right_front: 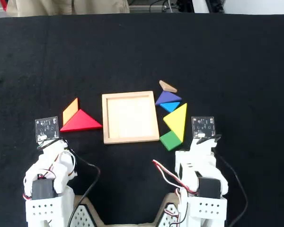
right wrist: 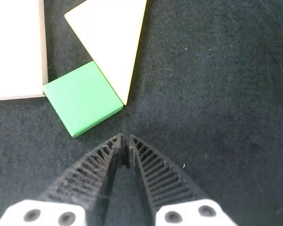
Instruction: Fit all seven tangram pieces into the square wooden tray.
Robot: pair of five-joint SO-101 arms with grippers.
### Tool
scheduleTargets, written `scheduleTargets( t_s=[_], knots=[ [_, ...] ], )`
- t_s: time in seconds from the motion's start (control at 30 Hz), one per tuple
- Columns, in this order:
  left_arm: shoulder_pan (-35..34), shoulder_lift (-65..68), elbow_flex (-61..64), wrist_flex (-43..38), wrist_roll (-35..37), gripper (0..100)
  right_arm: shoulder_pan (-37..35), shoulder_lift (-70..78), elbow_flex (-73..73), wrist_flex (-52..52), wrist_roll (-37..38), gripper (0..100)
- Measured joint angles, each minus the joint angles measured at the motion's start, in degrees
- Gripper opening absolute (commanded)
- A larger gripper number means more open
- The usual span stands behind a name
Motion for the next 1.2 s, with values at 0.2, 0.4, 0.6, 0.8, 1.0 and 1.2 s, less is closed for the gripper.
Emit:
scheduleTargets(
  t_s=[0.2,0.4,0.6,0.8,1.0,1.2],
  knots=[
    [0.00,0.00,0.00,0.00,0.00,3,0.00,0.00,0.00,0.00,0.00,1.1],
    [0.00,0.00,0.00,0.00,0.00,3,0.00,0.00,0.00,-0.44,0.00,1.1],
    [2.37,0.00,-0.88,-2.46,-0.18,3,-0.26,0.00,0.00,-8.53,0.00,1.2],
    [-0.44,-0.09,-4.84,-10.90,-0.18,3,-0.26,0.00,0.00,-18.11,0.00,1.2],
    [-3.08,-0.09,-4.31,-17.67,-0.18,3,-0.26,0.00,0.00,-26.81,9.32,1.2],
    [-3.08,0.00,-3.25,-24.00,-4.75,3,-0.35,0.00,0.00,-33.32,11.96,5.8]
  ],
)
